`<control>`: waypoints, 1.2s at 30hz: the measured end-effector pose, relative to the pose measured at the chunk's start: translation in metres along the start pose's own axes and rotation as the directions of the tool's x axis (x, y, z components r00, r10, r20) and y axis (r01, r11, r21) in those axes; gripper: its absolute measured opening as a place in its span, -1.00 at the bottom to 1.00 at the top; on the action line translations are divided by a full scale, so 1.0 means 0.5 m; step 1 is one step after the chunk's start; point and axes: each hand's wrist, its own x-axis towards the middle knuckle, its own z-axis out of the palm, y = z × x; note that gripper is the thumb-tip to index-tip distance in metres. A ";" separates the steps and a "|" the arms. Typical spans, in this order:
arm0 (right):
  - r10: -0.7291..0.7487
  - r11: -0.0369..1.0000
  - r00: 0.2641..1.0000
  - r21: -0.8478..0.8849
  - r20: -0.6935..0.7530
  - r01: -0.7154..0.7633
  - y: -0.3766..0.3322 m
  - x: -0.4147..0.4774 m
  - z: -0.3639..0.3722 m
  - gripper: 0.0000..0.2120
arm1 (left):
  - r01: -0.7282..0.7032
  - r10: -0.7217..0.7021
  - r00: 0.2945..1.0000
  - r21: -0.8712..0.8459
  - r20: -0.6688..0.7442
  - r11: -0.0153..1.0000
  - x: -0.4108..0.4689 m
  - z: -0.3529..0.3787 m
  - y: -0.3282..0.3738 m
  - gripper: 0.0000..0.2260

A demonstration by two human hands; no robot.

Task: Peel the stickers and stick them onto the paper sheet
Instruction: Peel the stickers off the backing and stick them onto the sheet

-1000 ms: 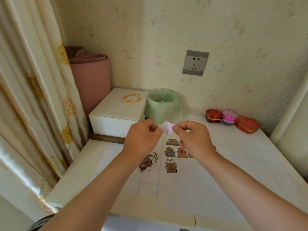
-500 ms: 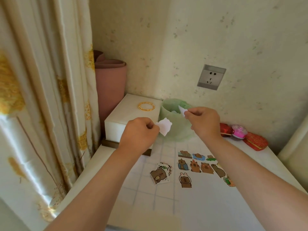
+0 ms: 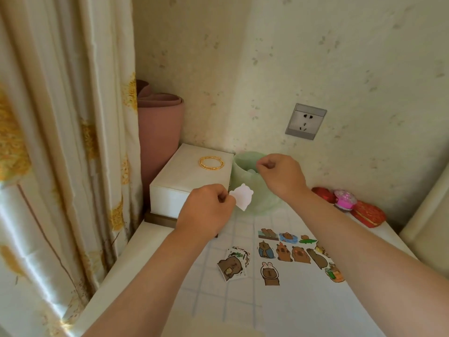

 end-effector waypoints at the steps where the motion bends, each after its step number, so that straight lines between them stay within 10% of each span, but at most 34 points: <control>1: -0.027 0.999 0.999 0.035 0.022 0.026 -0.002 -0.024 -0.008 -0.86 | -0.011 0.011 1.000 0.002 0.004 1.000 -0.002 0.003 0.001 -0.82; 15: 0.009 0.947 0.992 0.318 0.122 -0.048 0.070 -0.216 -0.089 -0.76 | -0.085 0.070 0.984 0.082 0.165 0.993 -0.045 0.074 0.033 -0.81; 24: -0.068 0.874 0.963 0.480 0.262 -0.069 0.101 -0.216 -0.111 -0.66 | 0.512 -0.063 0.697 -0.434 0.714 0.741 -0.050 0.081 0.055 -0.76; 30: -0.077 0.757 0.911 0.619 0.404 -0.210 0.103 -0.220 -0.112 -0.91 | 0.625 0.076 0.565 -0.487 0.821 0.610 -0.056 0.106 0.043 -0.85; 36: 0.011 0.784 0.919 0.567 0.393 -0.252 0.123 -0.216 -0.115 -0.93 | 0.721 0.033 0.579 -0.531 0.814 0.446 -0.055 0.120 0.048 -0.84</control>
